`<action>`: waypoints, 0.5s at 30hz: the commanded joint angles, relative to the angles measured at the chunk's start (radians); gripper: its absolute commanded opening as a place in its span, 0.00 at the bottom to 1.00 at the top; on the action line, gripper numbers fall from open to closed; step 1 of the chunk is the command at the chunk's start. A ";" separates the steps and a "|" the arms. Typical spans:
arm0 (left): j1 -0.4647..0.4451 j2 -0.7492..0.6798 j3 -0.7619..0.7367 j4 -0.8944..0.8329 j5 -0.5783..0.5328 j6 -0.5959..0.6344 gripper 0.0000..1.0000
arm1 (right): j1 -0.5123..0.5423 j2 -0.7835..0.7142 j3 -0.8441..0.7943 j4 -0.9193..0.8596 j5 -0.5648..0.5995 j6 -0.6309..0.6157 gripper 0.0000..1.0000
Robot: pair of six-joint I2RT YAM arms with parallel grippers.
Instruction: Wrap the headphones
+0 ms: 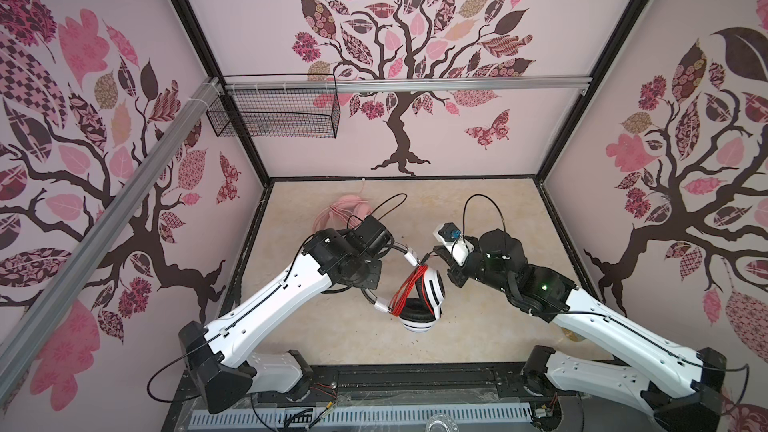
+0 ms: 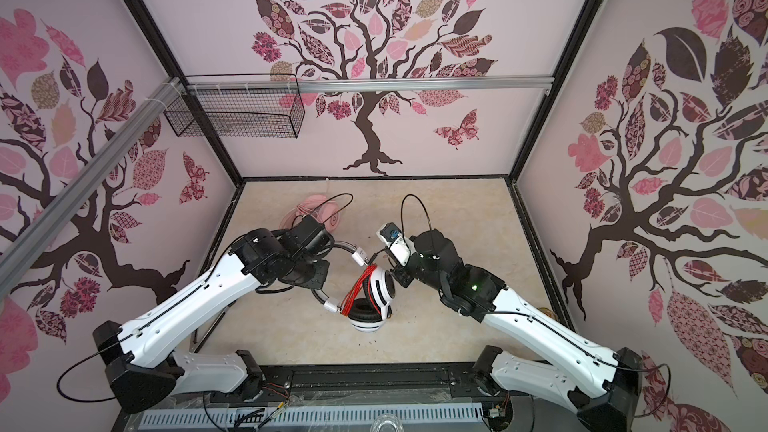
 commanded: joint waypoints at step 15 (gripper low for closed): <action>0.057 0.037 0.201 -0.083 0.038 -0.030 0.00 | -0.169 -0.113 -0.411 0.349 -0.488 0.368 0.69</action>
